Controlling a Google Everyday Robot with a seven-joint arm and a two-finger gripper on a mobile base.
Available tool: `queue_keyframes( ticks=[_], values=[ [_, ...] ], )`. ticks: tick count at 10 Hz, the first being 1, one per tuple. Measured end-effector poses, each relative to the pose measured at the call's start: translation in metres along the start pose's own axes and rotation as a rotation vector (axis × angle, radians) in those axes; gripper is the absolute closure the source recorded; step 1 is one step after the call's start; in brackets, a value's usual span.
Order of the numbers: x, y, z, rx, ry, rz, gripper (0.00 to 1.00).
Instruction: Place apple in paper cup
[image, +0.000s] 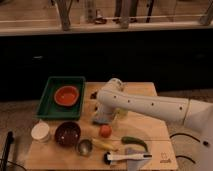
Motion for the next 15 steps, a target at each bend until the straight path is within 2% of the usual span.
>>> queue_keyframes(
  ticks=[5, 11, 12, 13, 15],
  values=[
    [0.002, 0.005, 0.02, -0.005, -0.075, -0.042, 0.2],
    [-0.001, 0.01, 0.041, -0.042, -0.139, -0.07, 0.2],
    [-0.003, 0.012, 0.045, -0.045, -0.145, -0.073, 0.23],
    [-0.004, 0.014, 0.047, -0.045, -0.147, -0.074, 0.3],
    [-0.008, 0.016, 0.052, -0.037, -0.151, -0.077, 0.51]
  ],
)
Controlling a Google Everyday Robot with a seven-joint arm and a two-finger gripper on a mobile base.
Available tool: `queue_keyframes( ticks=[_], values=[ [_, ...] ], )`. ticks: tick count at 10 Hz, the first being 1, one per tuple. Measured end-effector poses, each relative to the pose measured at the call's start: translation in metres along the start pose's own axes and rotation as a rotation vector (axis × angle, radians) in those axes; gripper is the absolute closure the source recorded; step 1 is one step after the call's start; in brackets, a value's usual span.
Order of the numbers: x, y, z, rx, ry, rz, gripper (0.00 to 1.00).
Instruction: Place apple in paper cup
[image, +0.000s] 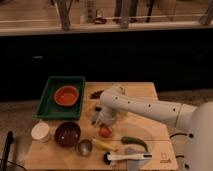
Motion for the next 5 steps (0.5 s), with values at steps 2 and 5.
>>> queue_keyframes(
  ticks=[2, 5],
  values=[
    [-0.0008, 0.0012, 0.0026, 0.002, -0.002, 0.002, 0.68],
    [-0.008, -0.005, -0.0011, -0.012, 0.006, -0.002, 0.98]
  ],
)
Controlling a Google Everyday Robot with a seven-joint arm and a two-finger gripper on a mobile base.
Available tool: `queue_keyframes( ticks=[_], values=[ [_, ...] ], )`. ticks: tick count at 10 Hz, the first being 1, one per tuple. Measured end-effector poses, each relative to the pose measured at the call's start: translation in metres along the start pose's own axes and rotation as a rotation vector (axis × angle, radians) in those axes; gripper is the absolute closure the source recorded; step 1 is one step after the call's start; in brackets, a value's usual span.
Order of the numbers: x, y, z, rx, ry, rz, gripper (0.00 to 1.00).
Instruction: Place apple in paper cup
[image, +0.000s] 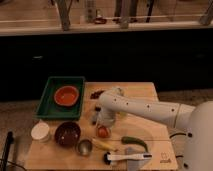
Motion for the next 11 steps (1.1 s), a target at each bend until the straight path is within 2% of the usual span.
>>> queue_keyframes(
  ticks=[3, 5, 11],
  values=[
    [-0.009, -0.007, -0.014, -0.018, 0.021, -0.018, 1.0],
    [-0.017, -0.012, -0.035, -0.025, 0.044, -0.034, 1.0],
    [-0.028, -0.024, -0.074, -0.007, 0.104, -0.067, 1.0]
  ],
)
